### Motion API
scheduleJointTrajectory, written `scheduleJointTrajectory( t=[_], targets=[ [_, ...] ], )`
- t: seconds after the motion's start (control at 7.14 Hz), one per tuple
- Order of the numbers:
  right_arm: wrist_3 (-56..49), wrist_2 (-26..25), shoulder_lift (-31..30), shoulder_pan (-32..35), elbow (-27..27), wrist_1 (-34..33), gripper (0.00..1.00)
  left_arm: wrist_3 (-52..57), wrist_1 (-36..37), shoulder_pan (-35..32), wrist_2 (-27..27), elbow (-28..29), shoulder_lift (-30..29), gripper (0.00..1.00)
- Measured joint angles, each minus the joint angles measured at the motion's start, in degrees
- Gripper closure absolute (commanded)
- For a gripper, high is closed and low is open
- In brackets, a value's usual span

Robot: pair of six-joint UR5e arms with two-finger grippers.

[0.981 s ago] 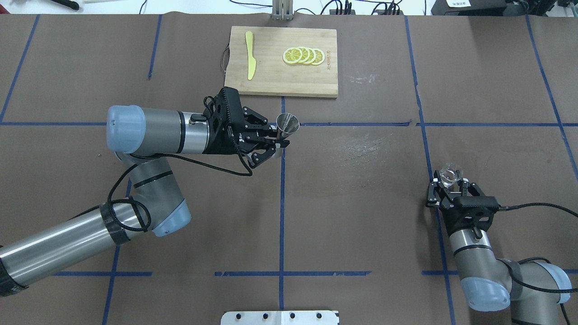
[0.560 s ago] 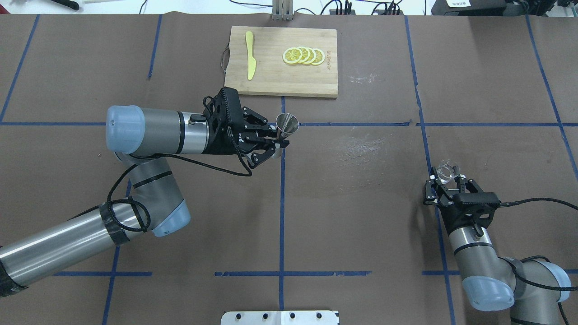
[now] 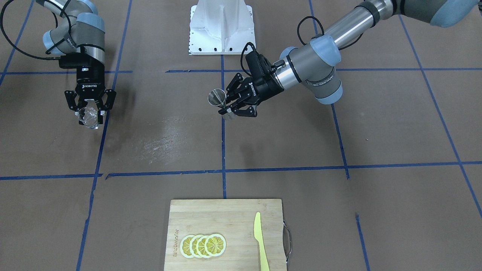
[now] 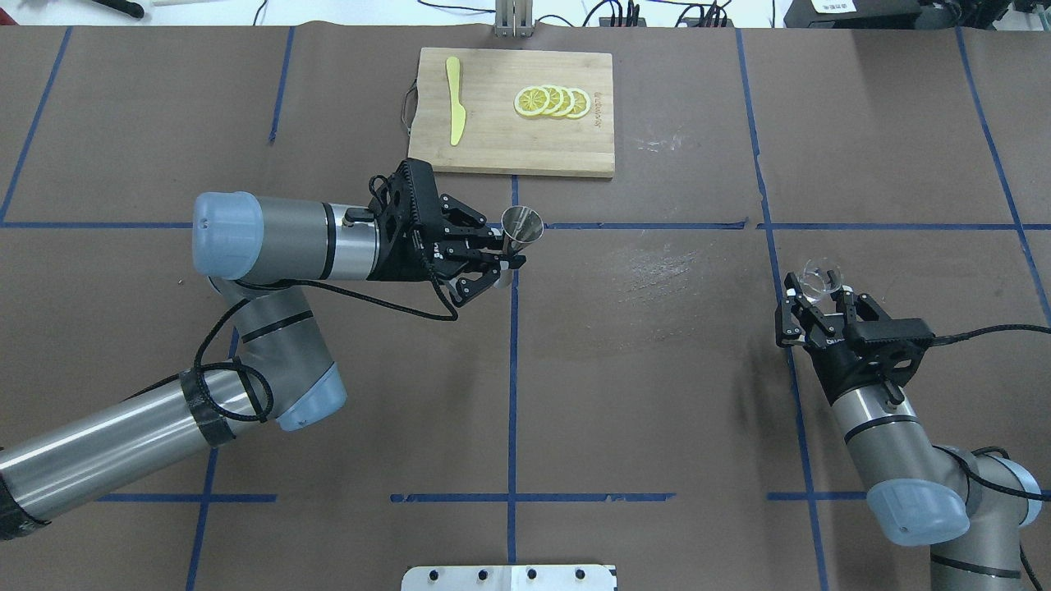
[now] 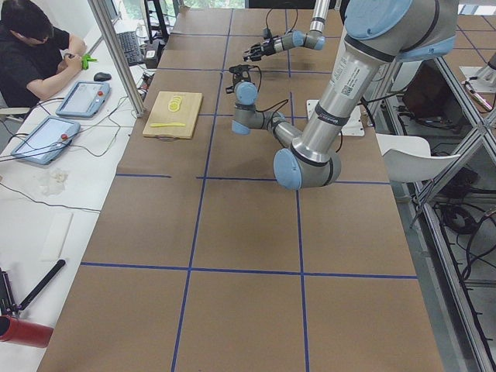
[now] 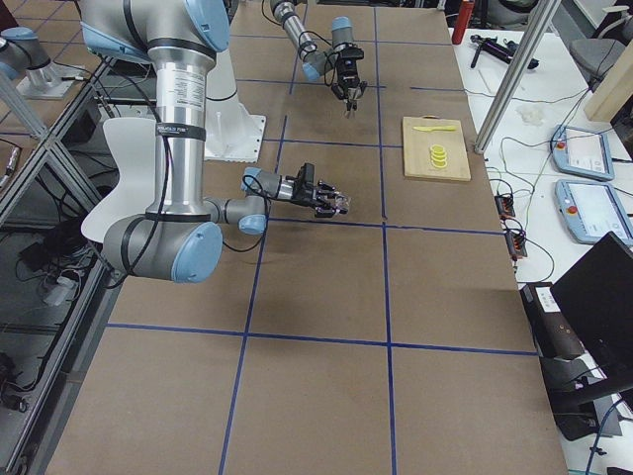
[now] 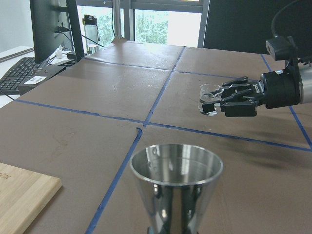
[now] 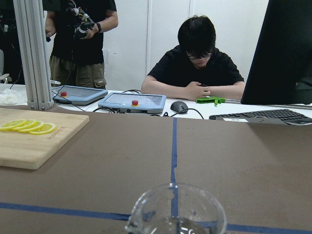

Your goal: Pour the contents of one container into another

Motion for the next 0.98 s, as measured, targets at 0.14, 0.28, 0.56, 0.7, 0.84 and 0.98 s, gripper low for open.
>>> scheduleJointTrajectory(
  t=[0.14, 0.28, 0.56, 0.7, 0.84, 0.98],
  targets=[
    [-4.31, 3.31, 0.37, 1.97, 0.08, 1.95, 1.00, 0.08, 0.02, 0.05, 0.00, 0.00, 0.10, 1.00],
    [-7.24, 6.99, 1.52, 3.99, 0.25, 2.97, 1.00, 0.28, 0.02, 0.20, -0.02, 0.00, 0.19, 1.00],
    [-12.07, 11.82, 4.01, 6.31, 1.84, 3.28, 1.00, 2.86, -0.80, 0.87, -0.08, 0.00, 0.28, 1.00],
    [-13.07, 13.48, 4.81, 6.73, 3.18, 2.98, 1.00, 5.88, -1.13, 1.09, -0.08, 0.00, 0.28, 1.00],
    [-13.42, 14.27, 5.33, 6.83, 4.03, 2.71, 1.00, 7.67, -1.25, 1.25, -0.07, -0.02, 0.28, 1.00],
    [-13.54, 14.58, 5.75, 6.82, 4.39, 2.43, 1.00, 8.32, -1.29, 1.31, -0.05, -0.06, 0.27, 1.00]
  ],
)
